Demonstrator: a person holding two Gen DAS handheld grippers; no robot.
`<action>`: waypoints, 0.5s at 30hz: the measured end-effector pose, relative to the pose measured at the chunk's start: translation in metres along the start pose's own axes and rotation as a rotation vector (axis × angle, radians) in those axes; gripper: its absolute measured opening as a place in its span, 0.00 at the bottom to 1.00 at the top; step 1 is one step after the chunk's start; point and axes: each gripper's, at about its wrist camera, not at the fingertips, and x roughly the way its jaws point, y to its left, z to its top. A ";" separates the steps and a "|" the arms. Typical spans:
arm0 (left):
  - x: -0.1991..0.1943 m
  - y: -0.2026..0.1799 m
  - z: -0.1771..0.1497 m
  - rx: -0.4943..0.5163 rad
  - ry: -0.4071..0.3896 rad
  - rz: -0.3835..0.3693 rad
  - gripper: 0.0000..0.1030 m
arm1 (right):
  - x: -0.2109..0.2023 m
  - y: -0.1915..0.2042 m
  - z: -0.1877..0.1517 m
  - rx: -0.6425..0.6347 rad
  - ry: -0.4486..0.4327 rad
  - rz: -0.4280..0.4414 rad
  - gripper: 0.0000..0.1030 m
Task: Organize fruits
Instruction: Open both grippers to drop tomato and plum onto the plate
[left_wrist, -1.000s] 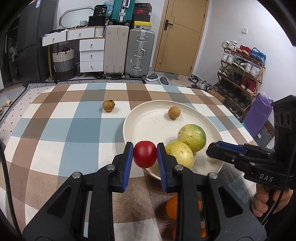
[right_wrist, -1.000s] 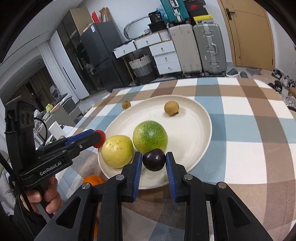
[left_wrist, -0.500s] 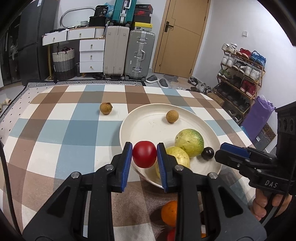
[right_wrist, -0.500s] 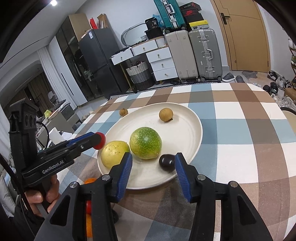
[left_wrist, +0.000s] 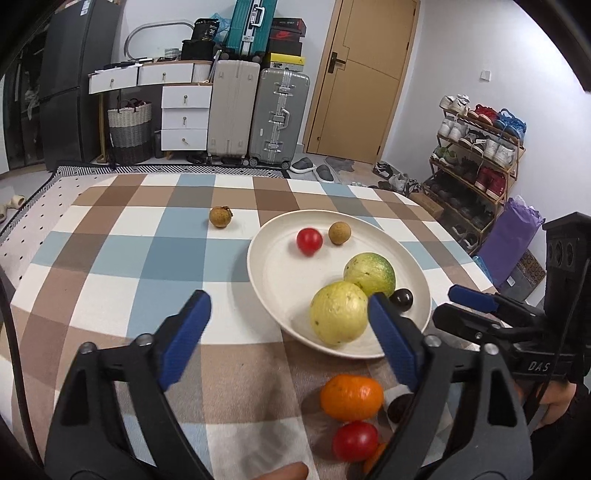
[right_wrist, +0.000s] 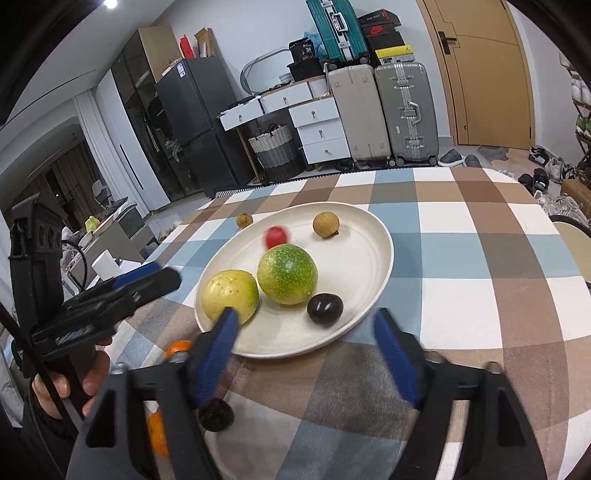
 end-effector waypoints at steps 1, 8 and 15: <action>-0.004 0.000 -0.002 0.001 0.000 0.001 0.87 | -0.002 0.001 -0.001 -0.001 -0.007 0.000 0.88; -0.026 -0.009 -0.019 0.032 0.005 0.016 0.99 | -0.008 0.008 -0.014 -0.010 0.031 0.016 1.00; -0.025 -0.016 -0.031 0.078 0.065 0.005 0.99 | -0.007 0.017 -0.021 -0.064 0.071 0.036 1.00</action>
